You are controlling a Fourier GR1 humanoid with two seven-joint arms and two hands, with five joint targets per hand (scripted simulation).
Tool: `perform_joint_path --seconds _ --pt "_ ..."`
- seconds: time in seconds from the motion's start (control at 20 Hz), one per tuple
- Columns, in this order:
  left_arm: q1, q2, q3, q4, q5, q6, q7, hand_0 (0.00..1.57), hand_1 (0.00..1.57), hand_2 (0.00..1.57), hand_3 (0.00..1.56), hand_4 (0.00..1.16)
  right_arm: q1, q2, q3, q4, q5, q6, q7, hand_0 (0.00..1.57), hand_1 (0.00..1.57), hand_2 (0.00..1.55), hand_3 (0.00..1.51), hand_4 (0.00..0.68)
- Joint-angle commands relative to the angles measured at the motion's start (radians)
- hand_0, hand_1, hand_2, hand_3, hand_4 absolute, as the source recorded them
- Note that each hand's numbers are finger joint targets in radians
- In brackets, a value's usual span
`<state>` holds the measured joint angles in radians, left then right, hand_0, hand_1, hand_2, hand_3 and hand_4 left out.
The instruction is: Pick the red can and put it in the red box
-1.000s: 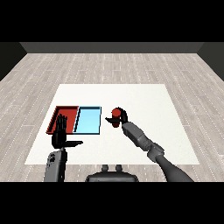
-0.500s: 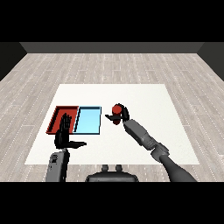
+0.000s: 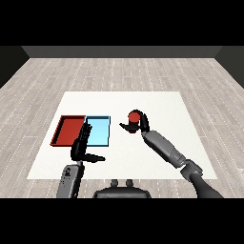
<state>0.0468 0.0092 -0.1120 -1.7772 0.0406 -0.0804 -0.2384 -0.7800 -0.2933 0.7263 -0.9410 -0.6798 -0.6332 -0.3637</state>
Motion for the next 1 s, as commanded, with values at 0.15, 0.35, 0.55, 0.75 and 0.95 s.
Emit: perform_joint_path --seconds 0.15,0.35,0.55,0.75,0.95 --pt "-0.026 -0.009 -0.083 -0.041 -0.013 0.040 0.102 0.00 0.00 0.00 0.00 0.00 0.022 -0.037 -0.026 -0.225 0.133 -0.107 0.161 1.52 1.52 1.47 1.40 0.571" --pt "-0.083 -0.009 -0.105 -0.011 -0.031 0.062 0.155 0.00 0.00 0.00 0.00 0.00 0.174 -0.171 -0.010 -0.470 0.195 -0.141 0.192 1.50 1.50 1.46 1.40 0.581" --pt "-0.127 -0.009 -0.255 0.022 -0.073 0.215 0.211 0.00 0.00 0.00 0.00 0.00 0.210 -0.188 -0.062 -0.551 0.228 -0.122 0.223 1.50 1.50 1.45 1.40 0.589" --pt "-0.128 -0.009 -0.326 0.025 -0.097 0.264 0.197 0.00 0.00 0.00 0.00 0.00 0.269 -0.227 -0.076 -0.694 0.288 -0.162 0.305 1.50 1.50 1.46 1.39 0.584" --pt "-0.288 -0.009 -0.270 0.196 -0.039 0.247 0.191 0.00 0.00 0.00 0.00 0.00 0.246 -0.163 -0.094 -0.664 0.377 -0.124 0.296 1.51 1.51 1.47 1.40 0.576"
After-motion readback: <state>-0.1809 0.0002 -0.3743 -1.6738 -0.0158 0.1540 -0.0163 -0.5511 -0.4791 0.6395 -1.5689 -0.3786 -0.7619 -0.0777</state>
